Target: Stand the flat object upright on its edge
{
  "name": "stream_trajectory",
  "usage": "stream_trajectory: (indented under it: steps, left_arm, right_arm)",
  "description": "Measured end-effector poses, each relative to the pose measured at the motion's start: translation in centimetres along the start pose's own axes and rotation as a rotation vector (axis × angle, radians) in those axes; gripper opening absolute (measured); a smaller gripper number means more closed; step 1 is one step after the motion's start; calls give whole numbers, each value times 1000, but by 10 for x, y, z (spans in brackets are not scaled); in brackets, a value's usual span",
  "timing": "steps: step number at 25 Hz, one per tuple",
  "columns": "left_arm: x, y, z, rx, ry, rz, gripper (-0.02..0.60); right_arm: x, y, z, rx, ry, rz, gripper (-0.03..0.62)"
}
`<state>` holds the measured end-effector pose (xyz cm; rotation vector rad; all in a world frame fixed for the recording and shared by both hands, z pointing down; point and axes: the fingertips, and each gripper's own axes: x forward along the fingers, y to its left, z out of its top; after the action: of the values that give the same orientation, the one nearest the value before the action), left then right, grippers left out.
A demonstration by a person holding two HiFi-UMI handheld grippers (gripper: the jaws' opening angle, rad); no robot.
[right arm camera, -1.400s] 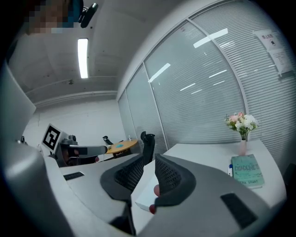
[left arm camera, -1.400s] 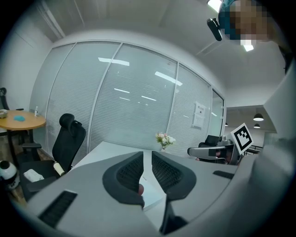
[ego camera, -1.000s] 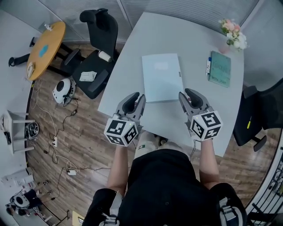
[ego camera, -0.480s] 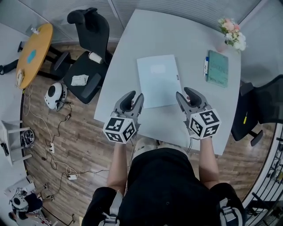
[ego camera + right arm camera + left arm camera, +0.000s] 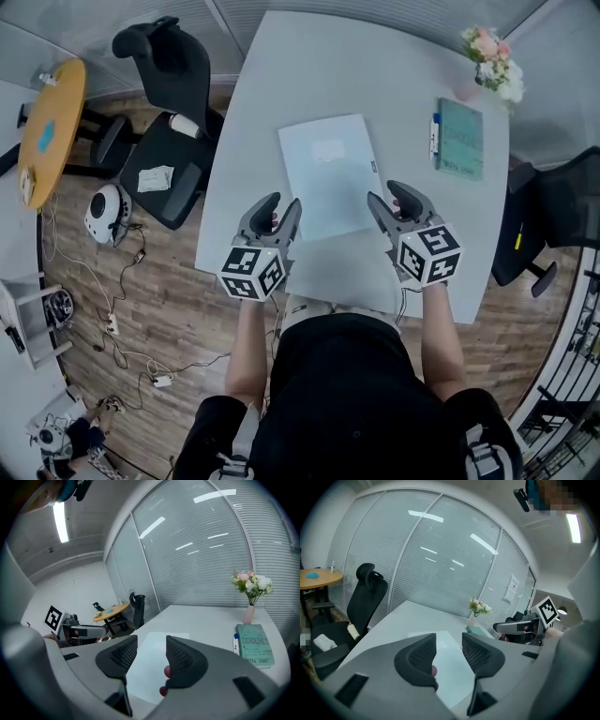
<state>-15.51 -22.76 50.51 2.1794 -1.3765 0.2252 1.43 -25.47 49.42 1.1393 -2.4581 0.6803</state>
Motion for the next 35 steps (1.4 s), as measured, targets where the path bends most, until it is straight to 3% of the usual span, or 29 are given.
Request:
stream_trajectory:
  steps: [16,35]
  left_arm:
    - [80,65,-35,-104,133,-5,199]
    - [136,111,-65,-200,234,-7,242]
  right_arm:
    - [90,-53,-27,99,135,-35,245]
    - [158,-100,-53,114,248,-47,288]
